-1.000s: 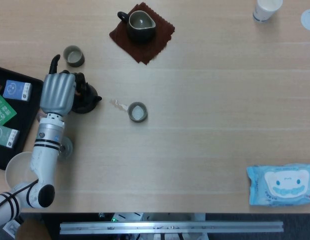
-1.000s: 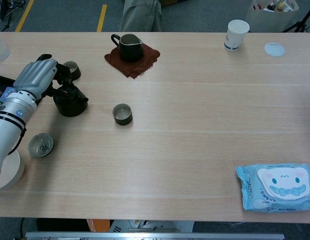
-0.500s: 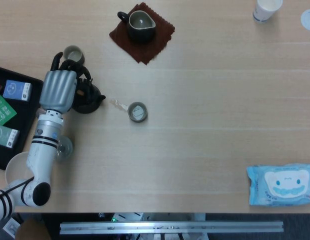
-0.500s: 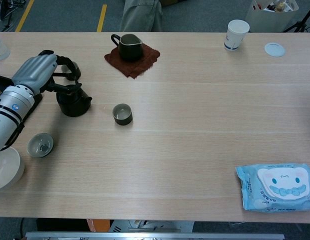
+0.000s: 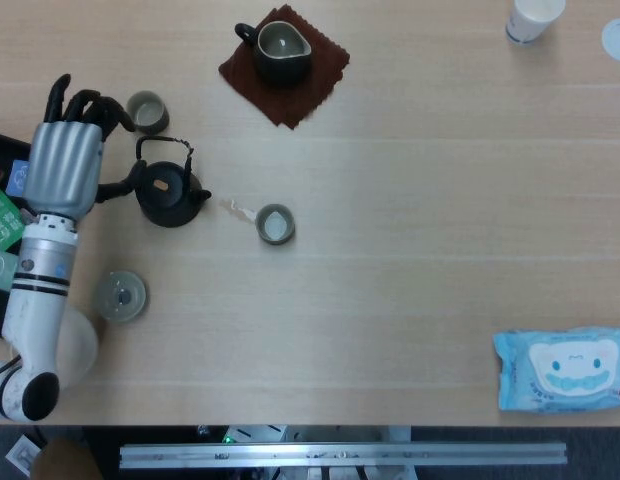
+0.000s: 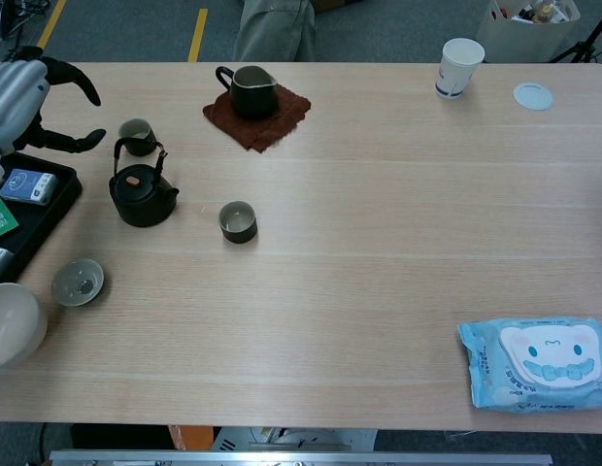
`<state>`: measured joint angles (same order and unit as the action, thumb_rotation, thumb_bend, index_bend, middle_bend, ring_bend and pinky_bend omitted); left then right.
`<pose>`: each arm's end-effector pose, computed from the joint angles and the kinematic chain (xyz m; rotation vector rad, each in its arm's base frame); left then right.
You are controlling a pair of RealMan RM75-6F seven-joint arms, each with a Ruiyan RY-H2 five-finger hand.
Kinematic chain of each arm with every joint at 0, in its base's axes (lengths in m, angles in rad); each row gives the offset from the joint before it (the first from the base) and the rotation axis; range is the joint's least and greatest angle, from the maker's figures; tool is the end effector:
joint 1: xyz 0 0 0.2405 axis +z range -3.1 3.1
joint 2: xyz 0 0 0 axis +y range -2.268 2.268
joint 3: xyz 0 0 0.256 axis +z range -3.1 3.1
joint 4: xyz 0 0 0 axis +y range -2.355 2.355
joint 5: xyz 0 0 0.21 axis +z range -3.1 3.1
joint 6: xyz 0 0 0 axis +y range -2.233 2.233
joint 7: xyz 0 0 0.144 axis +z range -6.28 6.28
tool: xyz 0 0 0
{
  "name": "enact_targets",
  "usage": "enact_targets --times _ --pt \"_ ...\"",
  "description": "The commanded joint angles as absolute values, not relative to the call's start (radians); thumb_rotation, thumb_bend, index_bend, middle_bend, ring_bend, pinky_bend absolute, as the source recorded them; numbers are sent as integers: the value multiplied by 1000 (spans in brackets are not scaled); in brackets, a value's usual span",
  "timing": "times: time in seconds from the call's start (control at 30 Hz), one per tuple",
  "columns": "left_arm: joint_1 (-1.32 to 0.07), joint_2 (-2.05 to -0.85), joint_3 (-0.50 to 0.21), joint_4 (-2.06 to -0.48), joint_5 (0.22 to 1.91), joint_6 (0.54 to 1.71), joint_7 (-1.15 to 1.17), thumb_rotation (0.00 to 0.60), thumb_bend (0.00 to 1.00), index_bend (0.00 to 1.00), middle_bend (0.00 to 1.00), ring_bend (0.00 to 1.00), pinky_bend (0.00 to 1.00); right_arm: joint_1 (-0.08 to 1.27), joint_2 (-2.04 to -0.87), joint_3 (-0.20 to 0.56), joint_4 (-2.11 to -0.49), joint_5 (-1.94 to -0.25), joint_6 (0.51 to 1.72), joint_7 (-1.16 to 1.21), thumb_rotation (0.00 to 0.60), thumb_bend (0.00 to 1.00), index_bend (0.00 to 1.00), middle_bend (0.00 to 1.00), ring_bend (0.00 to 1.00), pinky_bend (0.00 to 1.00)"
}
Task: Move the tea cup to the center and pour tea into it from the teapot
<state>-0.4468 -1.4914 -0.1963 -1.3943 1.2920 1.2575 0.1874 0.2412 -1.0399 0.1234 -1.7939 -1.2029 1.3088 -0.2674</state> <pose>-0.2426 0.3122 0.0545 -1.4775 -0.8770 -1.0026 -0.2864 -0.2351 0.1650 1.3848 -0.9209 0.7179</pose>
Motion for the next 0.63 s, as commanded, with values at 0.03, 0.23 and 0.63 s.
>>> enact_targets --times 0.03,0.23,0.63 --pt "-412 -1449 -171 -1430 1324 1299 173 517 265 409 315 191 46 230 -1041 115 -1785 -1220 1325 -265 600 287 135 217 65 80" --pt "-333 -1377 -118 -1514 1372 1396 191 524 265 413 315 191 46 204 -1042 95 -1769 -1276 1366 -252 600 287 137 221 65 80" --pt "-203 -1285 -36 -1668 1418 1520 269 526 265 420 318 191 46 154 -1041 77 -1765 -1326 1426 -233 600 286 146 224 65 80"
